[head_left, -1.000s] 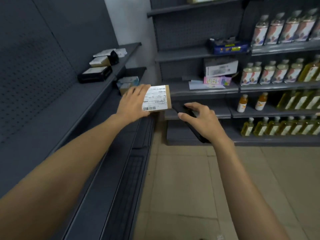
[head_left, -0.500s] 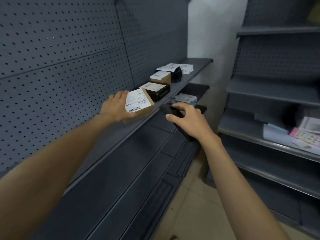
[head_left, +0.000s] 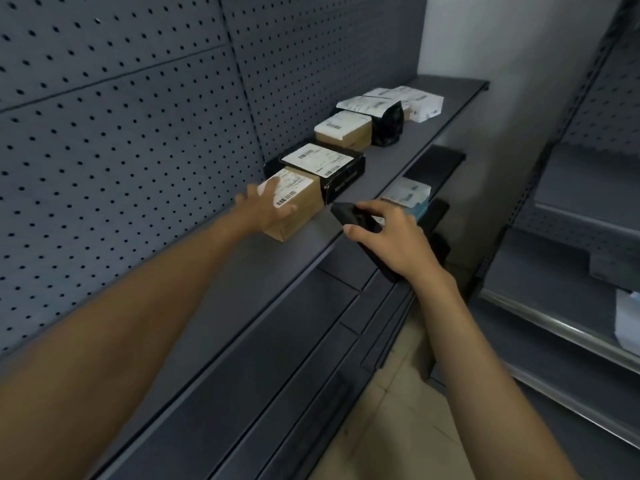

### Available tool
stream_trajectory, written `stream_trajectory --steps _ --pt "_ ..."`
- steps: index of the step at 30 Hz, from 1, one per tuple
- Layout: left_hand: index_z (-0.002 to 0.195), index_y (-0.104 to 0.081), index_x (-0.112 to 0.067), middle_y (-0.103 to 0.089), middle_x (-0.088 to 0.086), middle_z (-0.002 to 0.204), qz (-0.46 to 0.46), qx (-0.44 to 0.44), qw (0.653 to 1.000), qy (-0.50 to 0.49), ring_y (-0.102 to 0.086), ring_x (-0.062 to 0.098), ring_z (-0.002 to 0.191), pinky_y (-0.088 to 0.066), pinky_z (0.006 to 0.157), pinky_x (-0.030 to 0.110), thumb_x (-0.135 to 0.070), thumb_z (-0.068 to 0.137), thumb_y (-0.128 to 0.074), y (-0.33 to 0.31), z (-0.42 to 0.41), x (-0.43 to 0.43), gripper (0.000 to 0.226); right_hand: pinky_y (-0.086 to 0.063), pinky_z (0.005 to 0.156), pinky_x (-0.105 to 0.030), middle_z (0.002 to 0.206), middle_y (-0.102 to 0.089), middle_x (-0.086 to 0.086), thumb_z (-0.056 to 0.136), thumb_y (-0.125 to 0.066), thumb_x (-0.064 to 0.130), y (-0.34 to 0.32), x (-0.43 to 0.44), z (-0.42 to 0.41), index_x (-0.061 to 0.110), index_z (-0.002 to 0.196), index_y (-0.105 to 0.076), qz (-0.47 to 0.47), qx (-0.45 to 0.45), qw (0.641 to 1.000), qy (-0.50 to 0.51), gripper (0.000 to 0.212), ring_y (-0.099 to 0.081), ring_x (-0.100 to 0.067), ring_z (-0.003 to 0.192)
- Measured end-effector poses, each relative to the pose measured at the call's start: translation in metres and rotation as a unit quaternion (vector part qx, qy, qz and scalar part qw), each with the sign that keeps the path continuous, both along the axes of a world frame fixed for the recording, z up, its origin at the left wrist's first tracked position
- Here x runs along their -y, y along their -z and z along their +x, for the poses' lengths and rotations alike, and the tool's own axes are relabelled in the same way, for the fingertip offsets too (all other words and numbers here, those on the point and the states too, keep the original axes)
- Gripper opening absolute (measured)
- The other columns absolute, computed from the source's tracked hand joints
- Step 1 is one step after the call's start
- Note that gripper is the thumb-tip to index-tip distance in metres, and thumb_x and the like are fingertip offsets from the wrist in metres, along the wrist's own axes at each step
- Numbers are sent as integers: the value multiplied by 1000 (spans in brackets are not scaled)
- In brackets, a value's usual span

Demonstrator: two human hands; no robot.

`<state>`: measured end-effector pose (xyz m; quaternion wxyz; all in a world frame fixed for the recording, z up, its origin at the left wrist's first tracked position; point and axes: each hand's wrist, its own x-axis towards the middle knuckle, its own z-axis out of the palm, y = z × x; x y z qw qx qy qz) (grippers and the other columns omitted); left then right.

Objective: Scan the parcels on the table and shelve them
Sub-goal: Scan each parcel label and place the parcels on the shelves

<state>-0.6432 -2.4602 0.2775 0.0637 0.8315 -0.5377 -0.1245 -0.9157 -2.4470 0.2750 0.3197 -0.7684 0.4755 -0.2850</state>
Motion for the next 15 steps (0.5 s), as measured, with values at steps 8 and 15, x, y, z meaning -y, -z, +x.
stream_trajectory --steps 8,15 --pt "154 3 -41 -4 6 160 46 -14 998 -28 -14 43 142 -22 114 58 -70 89 -49 2 5 57 89 -53 90 -43 129 -63 0 84 -68 57 -1 108 5 35 138 -55 14 -11 996 -84 59 -61 -23 111" --pt "155 6 -41 2 1 165 97 139 981 -95 -5 43 148 -20 115 62 -60 93 -50 -10 -39 54 86 -51 94 -45 135 -60 -1 85 -68 55 -8 146 0 32 139 -54 11 -35 981 -189 60 -58 -26 119"
